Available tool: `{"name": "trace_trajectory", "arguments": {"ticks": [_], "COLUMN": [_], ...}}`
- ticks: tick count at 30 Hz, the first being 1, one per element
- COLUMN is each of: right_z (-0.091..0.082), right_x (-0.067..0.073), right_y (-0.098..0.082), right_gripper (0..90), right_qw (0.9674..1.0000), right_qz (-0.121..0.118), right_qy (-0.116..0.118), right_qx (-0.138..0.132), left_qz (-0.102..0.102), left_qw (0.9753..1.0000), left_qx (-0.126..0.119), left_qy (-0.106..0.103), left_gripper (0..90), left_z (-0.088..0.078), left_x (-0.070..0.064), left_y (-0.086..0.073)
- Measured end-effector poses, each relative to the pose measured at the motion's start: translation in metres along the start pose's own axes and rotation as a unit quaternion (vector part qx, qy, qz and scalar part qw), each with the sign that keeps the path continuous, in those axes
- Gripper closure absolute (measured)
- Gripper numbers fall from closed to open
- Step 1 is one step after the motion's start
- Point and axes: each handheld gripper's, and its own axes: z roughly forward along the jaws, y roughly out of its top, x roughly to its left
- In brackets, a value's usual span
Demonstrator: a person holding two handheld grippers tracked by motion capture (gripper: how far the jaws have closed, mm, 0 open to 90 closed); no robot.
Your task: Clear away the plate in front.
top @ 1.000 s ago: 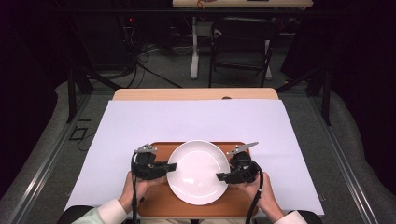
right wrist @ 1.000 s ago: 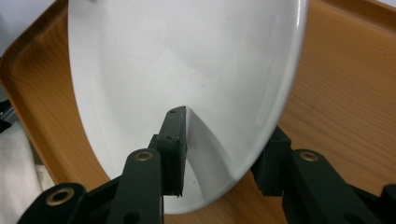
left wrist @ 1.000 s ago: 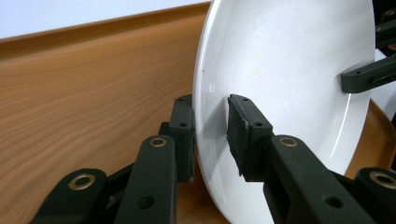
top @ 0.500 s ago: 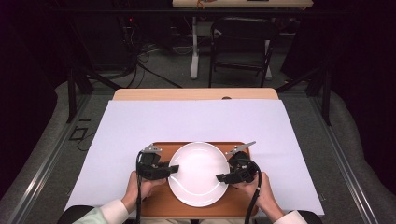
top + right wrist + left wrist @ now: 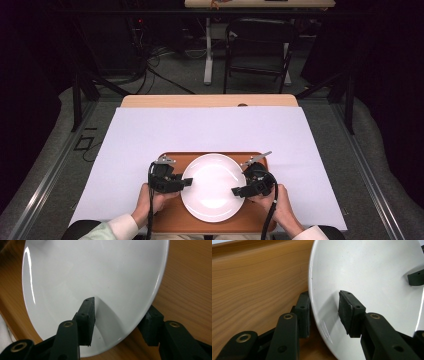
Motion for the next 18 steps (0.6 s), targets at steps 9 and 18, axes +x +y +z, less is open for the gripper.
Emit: {"name": "trace_trajectory", "arguments": {"ticks": [9,18], "right_z": [0.0011,0.0027], "right_x": [0.0016,0.0010], "right_y": [0.0003,-0.0004], "right_gripper": [48.7,47.5], "right_qw": [0.9999,0.9998], "right_qz": [-0.001,-0.001], "right_qy": [-0.011,-0.016], "right_qx": [0.007,0.015], "left_qz": [0.000,-0.001], "left_qw": [1.0000,0.9998], "left_qx": [0.008,0.021], "left_qy": [0.004,0.008], "left_gripper": [61.3,59.1], "left_z": [0.0038,0.0080], "left_x": [0.0002,0.0014], "left_y": [-0.0002,-0.0017]}}
